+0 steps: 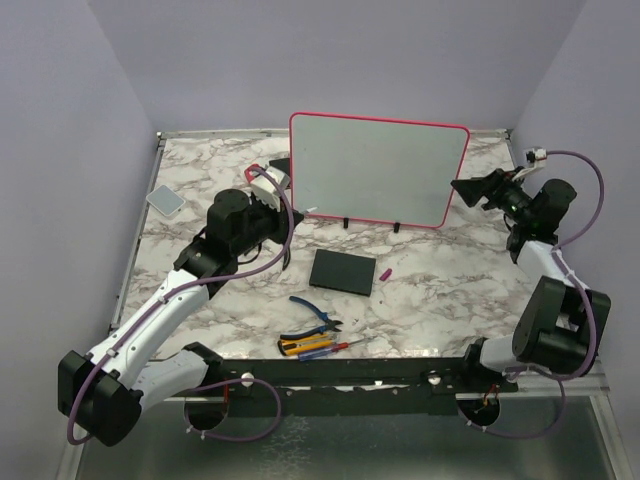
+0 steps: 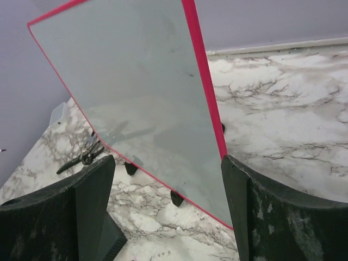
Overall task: Write a sentence on the whiteboard
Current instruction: Move the whiteboard to the center of the board.
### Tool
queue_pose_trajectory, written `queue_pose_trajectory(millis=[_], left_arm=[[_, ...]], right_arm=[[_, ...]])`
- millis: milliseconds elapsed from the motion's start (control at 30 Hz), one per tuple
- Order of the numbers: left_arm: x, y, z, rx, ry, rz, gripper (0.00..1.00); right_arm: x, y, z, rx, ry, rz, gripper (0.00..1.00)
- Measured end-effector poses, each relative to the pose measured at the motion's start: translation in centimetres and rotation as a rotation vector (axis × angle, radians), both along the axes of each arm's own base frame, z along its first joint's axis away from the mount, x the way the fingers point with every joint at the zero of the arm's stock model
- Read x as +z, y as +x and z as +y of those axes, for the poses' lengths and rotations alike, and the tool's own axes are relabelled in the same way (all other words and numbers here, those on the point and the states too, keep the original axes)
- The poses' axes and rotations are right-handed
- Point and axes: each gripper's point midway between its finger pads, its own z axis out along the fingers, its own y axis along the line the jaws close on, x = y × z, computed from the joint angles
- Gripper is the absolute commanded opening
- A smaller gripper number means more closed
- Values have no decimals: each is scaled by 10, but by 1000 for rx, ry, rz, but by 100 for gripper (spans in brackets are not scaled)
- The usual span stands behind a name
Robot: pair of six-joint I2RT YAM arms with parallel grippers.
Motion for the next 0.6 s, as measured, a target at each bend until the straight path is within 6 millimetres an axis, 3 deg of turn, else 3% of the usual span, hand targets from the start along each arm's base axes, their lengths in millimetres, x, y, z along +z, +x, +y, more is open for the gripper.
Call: queue_pose_trajectory(millis=[167,400,600], left_arm=[[1,-3,-3,-27,-3,-5,0],[2,-4,-5,-44,2,-14,0],[2,-5,-5,-51,3,-17,0]], right_arm=[[-18,7,-2,63,7,16,82],[-6,28,-8,154,-72,-41,79],[-28,33,-8,189,-64,6,81]])
